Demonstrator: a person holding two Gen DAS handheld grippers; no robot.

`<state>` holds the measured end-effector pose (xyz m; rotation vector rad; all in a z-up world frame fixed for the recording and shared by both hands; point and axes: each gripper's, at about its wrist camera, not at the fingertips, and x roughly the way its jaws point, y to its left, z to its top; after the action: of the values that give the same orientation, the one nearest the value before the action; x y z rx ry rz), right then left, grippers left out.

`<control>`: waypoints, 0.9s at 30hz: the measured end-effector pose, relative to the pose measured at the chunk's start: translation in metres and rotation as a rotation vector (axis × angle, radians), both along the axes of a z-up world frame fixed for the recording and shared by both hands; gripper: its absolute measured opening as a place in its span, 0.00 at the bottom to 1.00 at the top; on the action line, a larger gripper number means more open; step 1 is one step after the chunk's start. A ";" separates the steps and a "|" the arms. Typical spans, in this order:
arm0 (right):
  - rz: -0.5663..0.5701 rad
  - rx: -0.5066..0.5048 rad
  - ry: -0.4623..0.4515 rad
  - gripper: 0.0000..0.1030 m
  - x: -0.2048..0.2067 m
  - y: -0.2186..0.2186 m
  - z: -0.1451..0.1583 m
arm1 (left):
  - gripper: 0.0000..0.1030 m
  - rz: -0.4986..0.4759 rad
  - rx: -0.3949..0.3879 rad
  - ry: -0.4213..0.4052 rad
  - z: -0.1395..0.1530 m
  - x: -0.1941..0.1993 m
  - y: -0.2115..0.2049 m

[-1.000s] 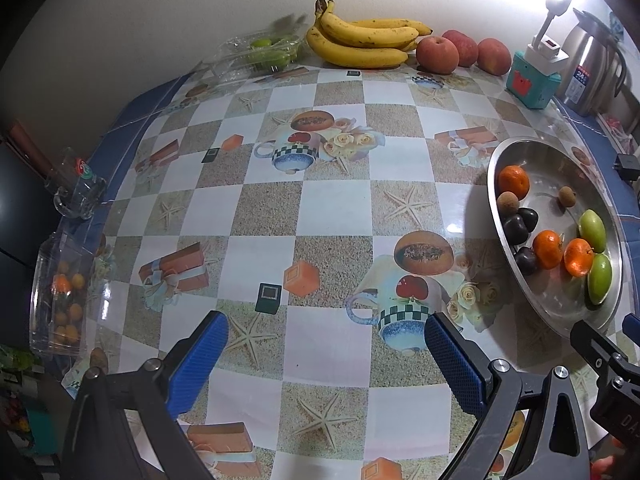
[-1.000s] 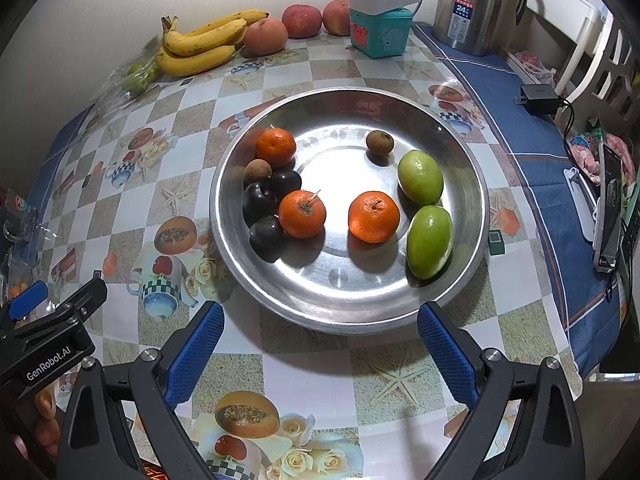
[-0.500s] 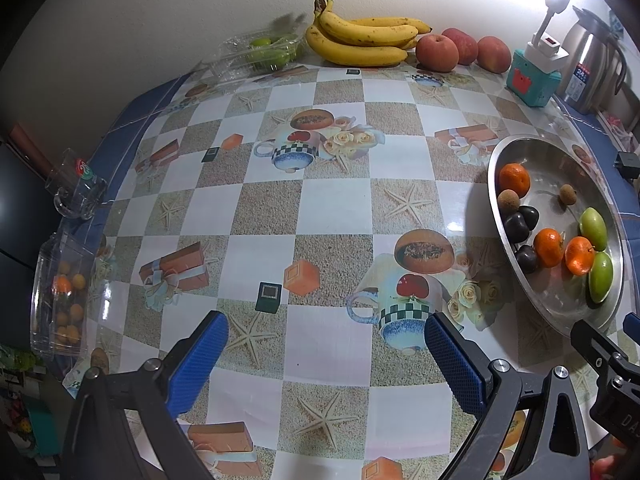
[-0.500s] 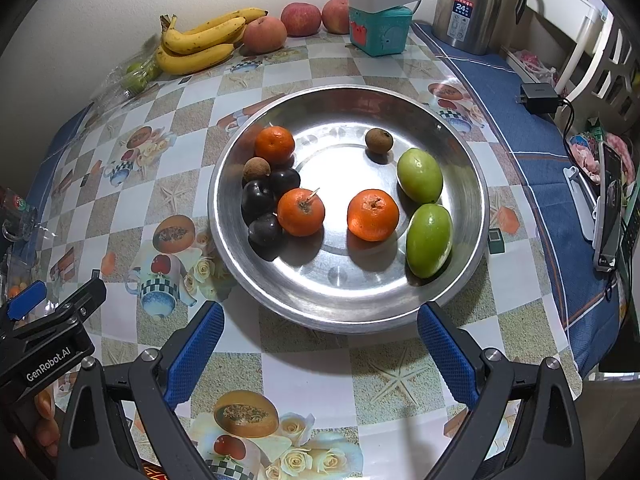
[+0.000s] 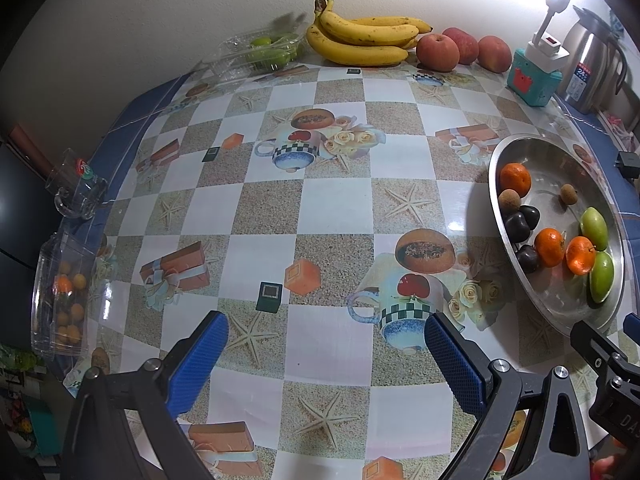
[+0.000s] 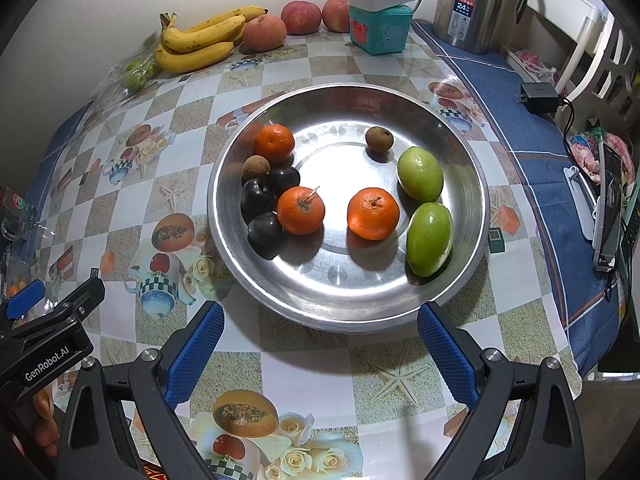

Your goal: Organize fruits

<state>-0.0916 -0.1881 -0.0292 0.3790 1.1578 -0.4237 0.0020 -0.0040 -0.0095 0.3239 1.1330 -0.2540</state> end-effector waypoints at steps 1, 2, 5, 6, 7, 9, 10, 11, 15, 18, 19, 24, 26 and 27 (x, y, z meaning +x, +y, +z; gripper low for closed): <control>0.000 0.000 0.001 0.95 0.000 0.000 0.000 | 0.97 -0.001 0.000 0.000 0.000 0.000 0.000; 0.000 0.000 0.001 0.95 0.000 0.000 0.000 | 0.97 -0.002 -0.002 0.001 0.000 0.000 0.000; 0.000 0.000 0.004 0.95 0.000 0.000 0.000 | 0.97 -0.007 -0.010 0.008 0.000 0.000 0.000; 0.000 0.000 0.004 0.95 0.000 0.000 0.000 | 0.97 -0.009 -0.007 0.007 0.000 0.000 -0.001; 0.000 0.000 0.005 0.95 0.001 0.000 0.000 | 0.97 -0.009 -0.004 0.006 0.000 0.000 -0.001; 0.001 0.000 0.007 0.95 0.002 0.000 -0.001 | 0.97 -0.009 -0.001 0.005 0.000 0.000 -0.002; 0.001 0.000 0.008 0.95 0.001 0.000 -0.001 | 0.97 -0.009 0.001 0.004 0.000 0.000 -0.002; 0.001 0.000 0.009 0.95 0.001 0.000 -0.001 | 0.97 -0.009 0.002 0.004 0.000 0.000 -0.002; 0.001 0.001 0.012 0.95 0.001 0.000 -0.001 | 0.97 -0.009 0.002 0.004 0.000 0.000 -0.002; 0.001 0.000 0.014 0.95 0.001 0.000 -0.002 | 0.97 -0.010 0.006 0.003 0.000 0.000 -0.002; 0.001 0.000 0.014 0.95 0.000 0.000 -0.002 | 0.97 -0.011 0.006 0.003 0.000 0.000 -0.001; 0.001 0.001 0.015 0.95 0.002 0.000 -0.002 | 0.97 -0.008 0.010 0.010 -0.001 0.000 -0.001; 0.001 0.001 0.016 0.95 0.001 0.000 -0.002 | 0.97 -0.006 0.011 0.011 -0.001 0.000 -0.001; 0.001 0.001 0.016 0.95 0.001 0.000 -0.002 | 0.97 -0.006 0.011 0.011 -0.001 0.000 -0.001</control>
<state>-0.0905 -0.1881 -0.0314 0.3766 1.1743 -0.4256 0.0021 -0.0049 -0.0104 0.3364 1.1448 -0.2552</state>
